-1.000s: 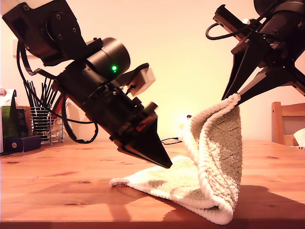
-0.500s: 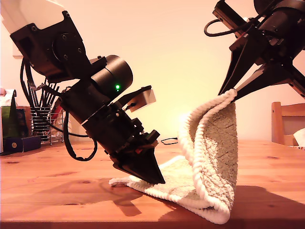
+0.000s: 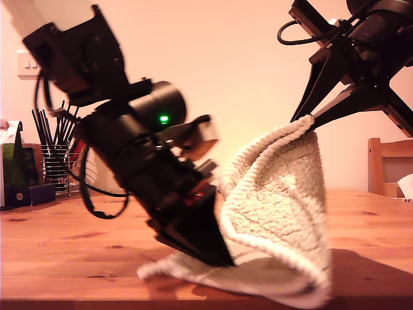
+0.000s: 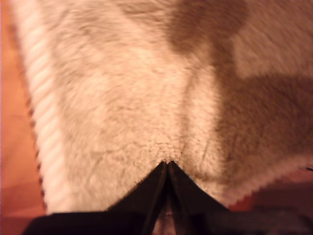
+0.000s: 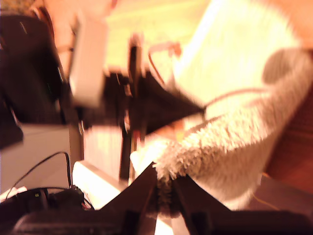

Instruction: Fold the tea towel in front of you. After folding it, place it to the left side.

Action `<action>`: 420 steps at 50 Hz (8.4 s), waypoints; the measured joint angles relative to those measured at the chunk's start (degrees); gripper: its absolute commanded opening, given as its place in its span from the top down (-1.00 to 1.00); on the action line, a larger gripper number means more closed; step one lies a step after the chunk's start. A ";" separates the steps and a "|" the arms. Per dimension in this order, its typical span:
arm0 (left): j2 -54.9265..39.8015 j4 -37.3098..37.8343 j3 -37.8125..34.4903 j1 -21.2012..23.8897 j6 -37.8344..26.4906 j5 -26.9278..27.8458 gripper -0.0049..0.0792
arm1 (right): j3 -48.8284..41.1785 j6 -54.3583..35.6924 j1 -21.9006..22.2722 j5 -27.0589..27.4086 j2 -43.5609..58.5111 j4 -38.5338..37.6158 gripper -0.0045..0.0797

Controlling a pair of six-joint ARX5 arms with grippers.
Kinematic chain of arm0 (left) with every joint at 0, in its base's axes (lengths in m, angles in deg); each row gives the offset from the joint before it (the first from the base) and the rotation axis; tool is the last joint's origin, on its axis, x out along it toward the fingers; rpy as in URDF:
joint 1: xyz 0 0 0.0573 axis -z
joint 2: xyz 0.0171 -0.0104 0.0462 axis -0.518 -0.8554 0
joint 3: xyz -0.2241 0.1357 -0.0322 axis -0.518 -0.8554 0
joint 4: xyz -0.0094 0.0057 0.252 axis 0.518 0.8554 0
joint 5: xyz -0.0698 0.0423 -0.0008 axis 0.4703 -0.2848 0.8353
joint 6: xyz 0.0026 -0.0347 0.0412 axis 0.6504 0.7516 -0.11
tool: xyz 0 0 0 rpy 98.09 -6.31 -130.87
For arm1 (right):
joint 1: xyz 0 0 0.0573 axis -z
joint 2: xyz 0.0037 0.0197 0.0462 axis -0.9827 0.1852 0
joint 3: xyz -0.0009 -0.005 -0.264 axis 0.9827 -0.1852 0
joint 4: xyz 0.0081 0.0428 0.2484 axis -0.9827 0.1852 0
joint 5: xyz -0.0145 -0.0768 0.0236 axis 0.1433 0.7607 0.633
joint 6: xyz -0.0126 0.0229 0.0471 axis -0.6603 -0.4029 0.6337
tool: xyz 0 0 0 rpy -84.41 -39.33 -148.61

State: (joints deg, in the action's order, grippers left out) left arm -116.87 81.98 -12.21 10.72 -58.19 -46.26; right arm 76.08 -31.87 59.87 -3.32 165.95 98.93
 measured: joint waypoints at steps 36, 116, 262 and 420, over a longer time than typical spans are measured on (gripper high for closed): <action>1.73 0.79 -0.96 -0.48 0.00 -1.55 0.94 | 0.00 -0.02 -0.02 2.14 0.00 -0.57 0.92; 9.99 8.68 -1.03 -8.22 -1.55 -7.26 0.94 | 0.00 13.53 -6.14 5.16 19.21 -31.58 0.92; 1.20 -12.98 -1.03 -2.97 4.66 -2.71 0.94 | 20.81 -25.40 -2.38 13.11 22.97 19.67 0.92; -0.81 13.99 10.51 -31.28 -5.22 -33.83 0.94 | 20.83 -30.03 1.86 17.97 9.31 4.31 0.92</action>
State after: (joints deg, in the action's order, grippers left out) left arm -117.68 95.97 -1.70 -20.56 -63.42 -80.09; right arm 96.91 -61.90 61.72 14.65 175.26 103.23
